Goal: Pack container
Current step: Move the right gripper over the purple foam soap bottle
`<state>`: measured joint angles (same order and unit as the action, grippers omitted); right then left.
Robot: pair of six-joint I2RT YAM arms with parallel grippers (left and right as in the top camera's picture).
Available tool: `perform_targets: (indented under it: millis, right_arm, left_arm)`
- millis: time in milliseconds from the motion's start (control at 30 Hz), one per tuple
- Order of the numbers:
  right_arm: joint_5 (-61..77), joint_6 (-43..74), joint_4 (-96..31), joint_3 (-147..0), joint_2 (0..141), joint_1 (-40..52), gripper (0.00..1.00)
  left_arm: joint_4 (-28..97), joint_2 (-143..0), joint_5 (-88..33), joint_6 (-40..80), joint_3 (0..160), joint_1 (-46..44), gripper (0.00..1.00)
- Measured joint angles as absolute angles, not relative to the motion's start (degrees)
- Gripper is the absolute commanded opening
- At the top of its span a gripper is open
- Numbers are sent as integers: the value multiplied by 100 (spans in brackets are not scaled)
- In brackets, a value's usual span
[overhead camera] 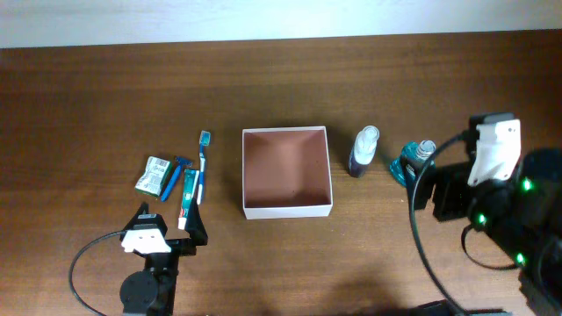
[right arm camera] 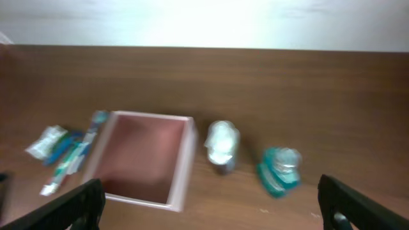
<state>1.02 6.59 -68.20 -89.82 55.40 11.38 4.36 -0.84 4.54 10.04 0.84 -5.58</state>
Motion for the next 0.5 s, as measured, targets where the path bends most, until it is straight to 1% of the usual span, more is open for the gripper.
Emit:
perform_targets:
  millis: [167, 300, 500]
  right_arm:
    - [-272, 617, -7028, -9028, 5791, 1138, 98]
    - [-19, 622, -7028, -9032, 6016, 1138, 98]
    - [161, 657, -7076, -9056, 6777, 1138, 98]
  left_arm:
    - [434, -84, 454, 1004, 82, -558, 100]
    - [434, -84, 454, 1004, 82, -558, 99]
    - [434, -84, 454, 1004, 84, -561, 99]
